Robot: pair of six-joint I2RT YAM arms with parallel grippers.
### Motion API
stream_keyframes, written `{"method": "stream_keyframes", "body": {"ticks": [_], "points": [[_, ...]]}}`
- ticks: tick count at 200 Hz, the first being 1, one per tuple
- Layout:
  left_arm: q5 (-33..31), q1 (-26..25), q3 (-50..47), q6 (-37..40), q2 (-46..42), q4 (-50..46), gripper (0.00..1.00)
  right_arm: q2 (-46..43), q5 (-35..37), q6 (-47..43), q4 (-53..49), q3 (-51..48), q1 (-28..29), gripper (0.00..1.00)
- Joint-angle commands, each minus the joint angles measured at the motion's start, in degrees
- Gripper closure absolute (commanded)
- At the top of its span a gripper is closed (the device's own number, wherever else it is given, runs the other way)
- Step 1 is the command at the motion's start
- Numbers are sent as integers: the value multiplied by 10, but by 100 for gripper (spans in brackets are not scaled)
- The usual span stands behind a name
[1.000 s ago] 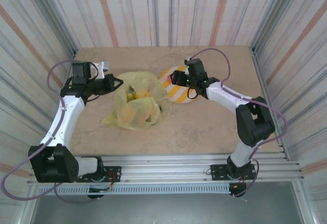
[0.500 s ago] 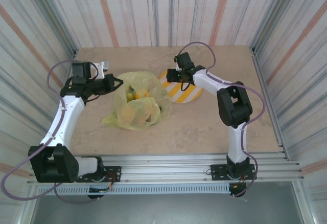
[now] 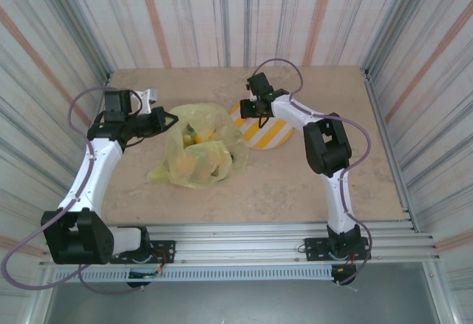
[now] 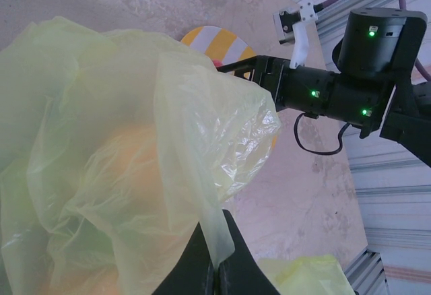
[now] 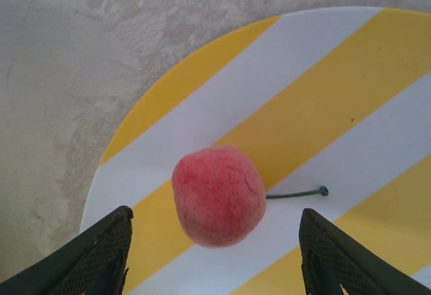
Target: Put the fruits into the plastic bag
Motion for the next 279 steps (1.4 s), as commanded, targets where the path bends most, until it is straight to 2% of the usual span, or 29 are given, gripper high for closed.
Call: {"method": "stream_keyframes", "body": {"ticks": [1, 82, 160, 279], "points": [[13, 6, -4, -2, -2, 1, 99, 26, 13, -20, -39, 37, 5, 35], [15, 5, -3, -2, -2, 1, 99, 80, 11, -29, -78, 120, 5, 43], [15, 6, -4, -2, -2, 1, 99, 100, 10, -34, -87, 140, 4, 47], [16, 6, -3, -1, -3, -1, 99, 56, 4, -41, -94, 128, 3, 58]]}}
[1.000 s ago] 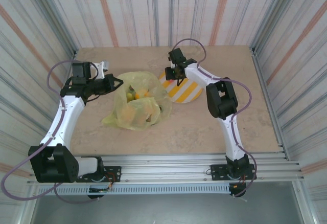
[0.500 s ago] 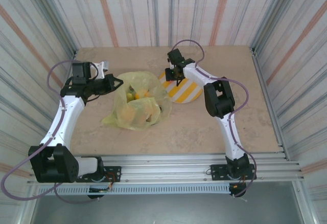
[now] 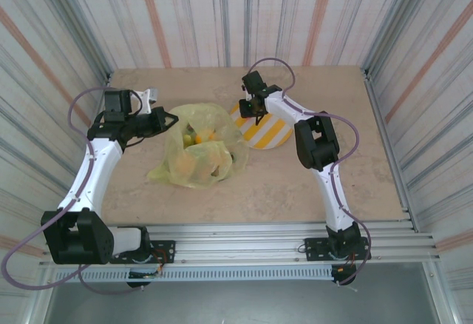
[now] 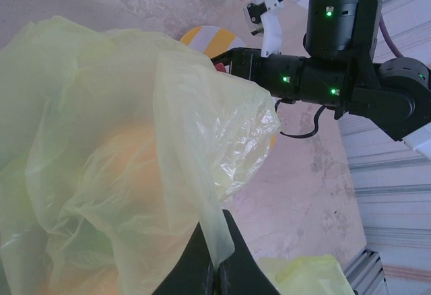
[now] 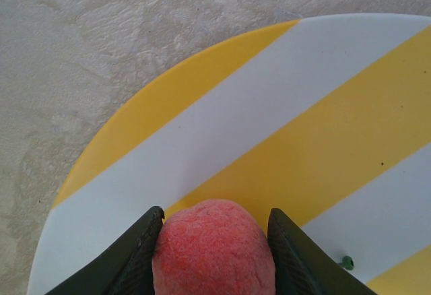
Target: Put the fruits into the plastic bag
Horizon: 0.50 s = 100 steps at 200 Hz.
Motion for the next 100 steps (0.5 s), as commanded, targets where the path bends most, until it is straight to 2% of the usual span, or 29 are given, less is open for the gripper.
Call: {"method": "stream_keyframes", "body": {"ticks": [1, 68, 100], "points": [[12, 6, -3, -1, -3, -1, 99, -38, -3, -13, -21, 5, 3, 59], [12, 6, -4, -2, -4, -1, 99, -141, -8, -8, -1, -68, 1, 60], [12, 6, -2, -1, -4, -1, 99, -233, -36, 13, 35, -187, 3, 60]]}}
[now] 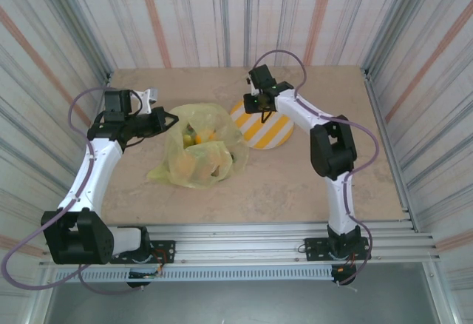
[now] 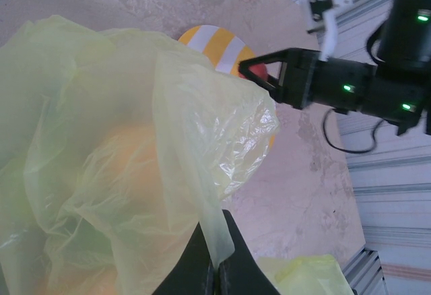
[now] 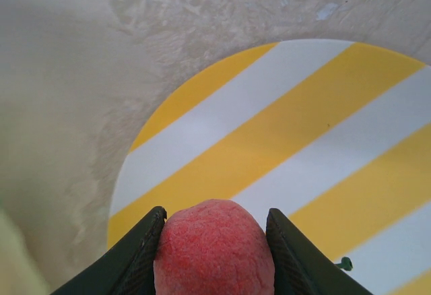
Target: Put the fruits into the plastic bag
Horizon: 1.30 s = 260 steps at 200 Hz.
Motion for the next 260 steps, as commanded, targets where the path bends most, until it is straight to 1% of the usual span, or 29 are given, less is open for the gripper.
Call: {"method": "stream_keyframes", "body": {"ticks": [1, 27, 51, 68, 85, 107, 132, 184, 221, 260], "points": [[10, 6, -2, -1, -4, -1, 99, -78, -27, 13, 21, -70, 3, 60], [10, 6, -3, -1, -4, 0, 99, -183, -75, 32, 76, -192, 12, 60], [13, 6, -4, -4, -3, 1, 99, -264, -109, 32, 101, -285, 32, 60], [14, 6, -4, -5, -3, 2, 99, -297, -132, 42, 130, -338, 50, 60], [14, 6, -4, -6, -4, 2, 99, -296, -152, 49, 156, -367, 73, 60], [14, 6, -6, -7, -5, 5, 99, -263, -157, 46, 170, -360, 101, 60], [15, 5, -6, -7, -2, 5, 99, -224, -198, 60, 204, -333, 129, 60], [14, 5, -5, -5, -3, 4, 99, -171, -264, 80, 227, -264, 201, 59], [15, 5, -5, -5, -3, 4, 99, -132, -252, 75, 215, -230, 230, 59], [15, 5, -5, -5, -3, 4, 99, -103, -232, 64, 198, -224, 236, 58]]}}
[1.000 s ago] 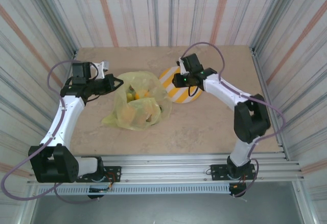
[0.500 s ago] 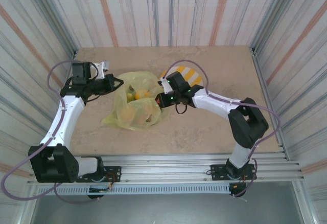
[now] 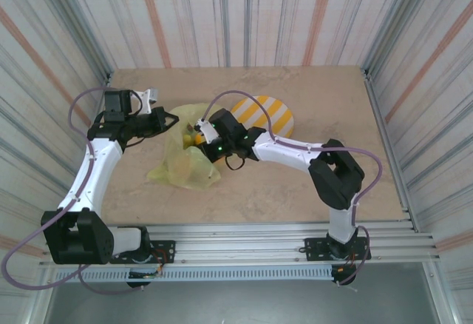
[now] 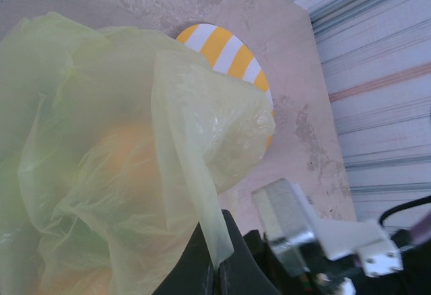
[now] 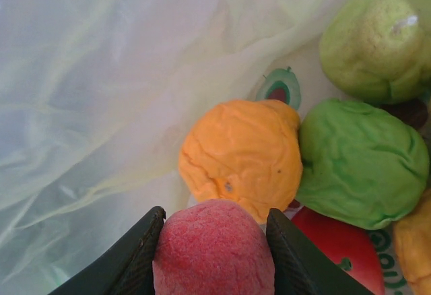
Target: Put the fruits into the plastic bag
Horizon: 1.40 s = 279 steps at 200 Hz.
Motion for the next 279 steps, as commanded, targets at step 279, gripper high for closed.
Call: {"method": "stream_keyframes", "body": {"ticks": [279], "points": [[8, 6, -6, -1, -2, 2, 99, -115, 120, 7, 8, -96, -76, 23]]}}
